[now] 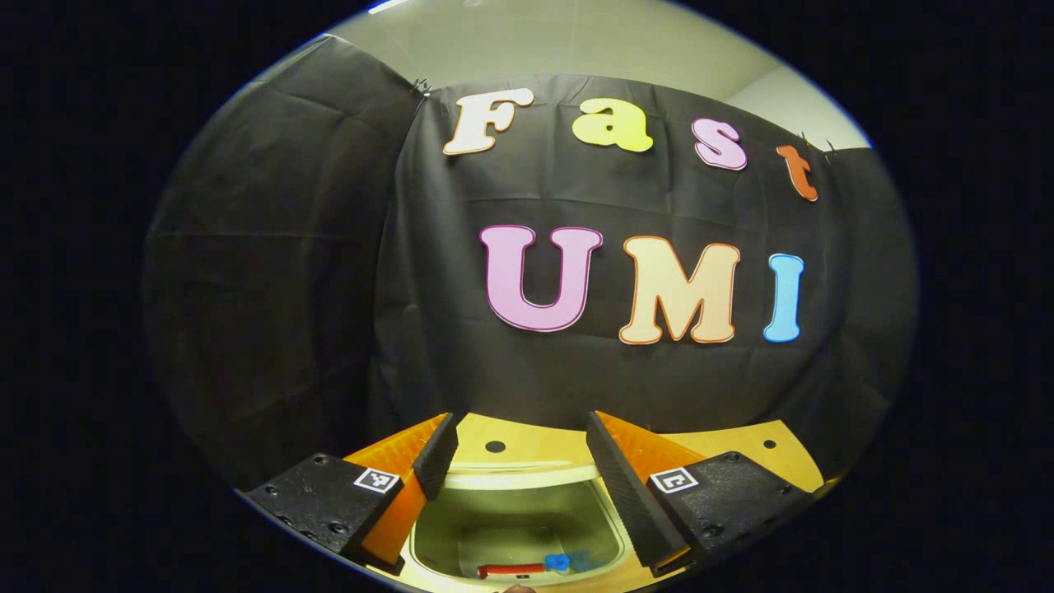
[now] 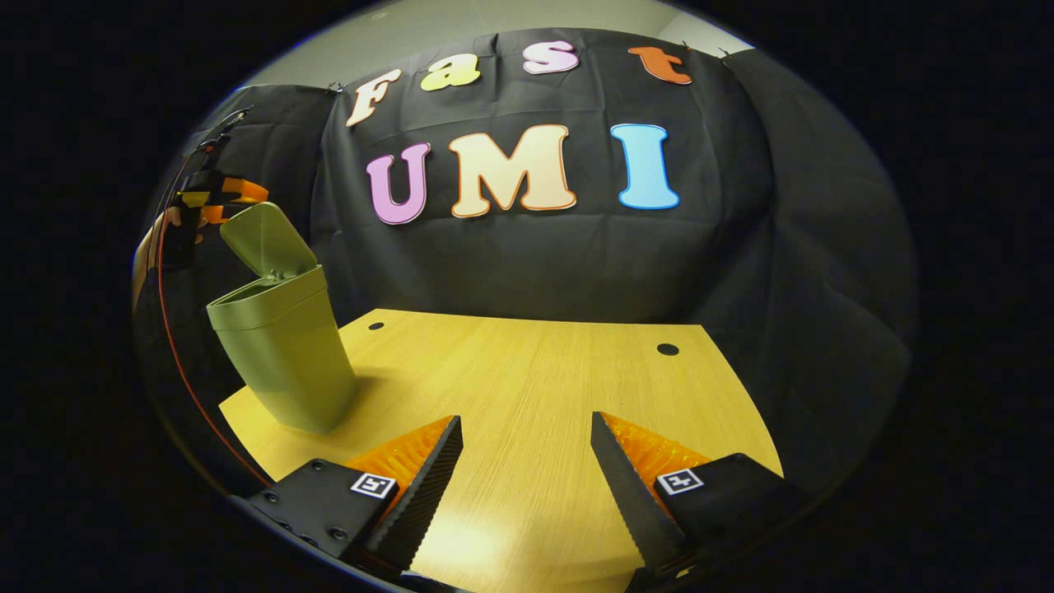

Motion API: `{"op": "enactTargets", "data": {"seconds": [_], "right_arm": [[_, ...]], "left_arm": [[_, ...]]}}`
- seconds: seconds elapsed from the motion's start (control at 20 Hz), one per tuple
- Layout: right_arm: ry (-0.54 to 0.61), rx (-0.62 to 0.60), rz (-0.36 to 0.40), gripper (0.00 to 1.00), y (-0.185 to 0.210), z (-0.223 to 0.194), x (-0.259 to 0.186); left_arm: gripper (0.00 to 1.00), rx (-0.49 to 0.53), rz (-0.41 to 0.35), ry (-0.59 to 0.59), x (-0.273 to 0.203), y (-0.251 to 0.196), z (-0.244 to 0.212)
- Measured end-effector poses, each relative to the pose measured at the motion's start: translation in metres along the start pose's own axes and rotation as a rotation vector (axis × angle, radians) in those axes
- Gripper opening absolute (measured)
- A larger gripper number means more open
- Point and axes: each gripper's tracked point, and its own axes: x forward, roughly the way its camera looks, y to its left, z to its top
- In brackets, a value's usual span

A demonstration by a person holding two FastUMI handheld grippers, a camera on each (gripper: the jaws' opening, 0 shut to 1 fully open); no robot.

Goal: Press the lid of the desktop garbage bin to open it, pick up the crumpled paper on the desktop and throw it into the bin, then pick up the pop can on the desktop and drop it into the bin, and finally close the garbage bin lid.

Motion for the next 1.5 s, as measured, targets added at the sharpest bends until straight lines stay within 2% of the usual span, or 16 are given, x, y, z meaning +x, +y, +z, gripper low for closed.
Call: {"op": "enactTargets", "data": {"seconds": [0.35, 0.65, 0.7, 0.75, 0.85, 0.95, 1.05, 1.2, 1.3, 1.35, 1.45, 1.5], "right_arm": [[0.030, -0.008, 0.053, 0.99, 0.014, -0.004, 0.007], [0.038, -0.025, 0.061, 0.99, 0.018, -0.006, 0.012], [0.041, -0.031, 0.062, 0.99, 0.018, -0.006, 0.012], [0.041, -0.031, 0.062, 0.99, 0.017, -0.005, 0.011], [0.040, -0.023, 0.054, 0.99, 0.015, -0.002, 0.011], [0.042, -0.018, 0.048, 0.99, 0.011, -0.002, 0.013], [0.040, -0.021, 0.042, 0.99, 0.009, -0.002, 0.012], [0.043, -0.015, 0.039, 0.99, 0.008, -0.009, 0.010], [0.049, -0.013, 0.040, 0.99, 0.008, -0.017, 0.009], [0.044, -0.012, 0.040, 0.99, 0.009, -0.017, 0.007], [0.032, -0.002, 0.042, 0.99, 0.011, -0.015, 0.004], [0.036, 0.005, 0.045, 0.99, 0.013, -0.015, 0.004]], "left_arm": [[0.94, -0.099, 0.024, 0.005, -0.029, -0.005, -0.043], [0.92, -0.018, 0.036, 0.105, -0.034, -0.010, -0.108], [0.95, -0.014, 0.038, 0.119, -0.034, -0.011, -0.115], [0.93, -0.014, 0.043, 0.131, -0.032, -0.012, -0.123], [0.96, 0.012, 0.051, 0.150, -0.031, -0.014, -0.135], [0.96, 0.050, 0.062, 0.138, -0.029, -0.014, -0.135], [0.96, 0.044, 0.062, 0.135, -0.031, -0.014, -0.137], [0.98, 0.078, 0.073, 0.180, -0.029, -0.016, -0.142], [0.98, 0.029, 0.076, 0.192, -0.031, -0.013, -0.149], [0.98, -0.002, 0.063, 0.184, -0.035, -0.016, -0.149], [0.99, 0.073, 0.020, 0.104, -0.031, -0.019, -0.142], [0.94, 0.070, 0.020, 0.104, -0.031, -0.019, -0.142]]}}
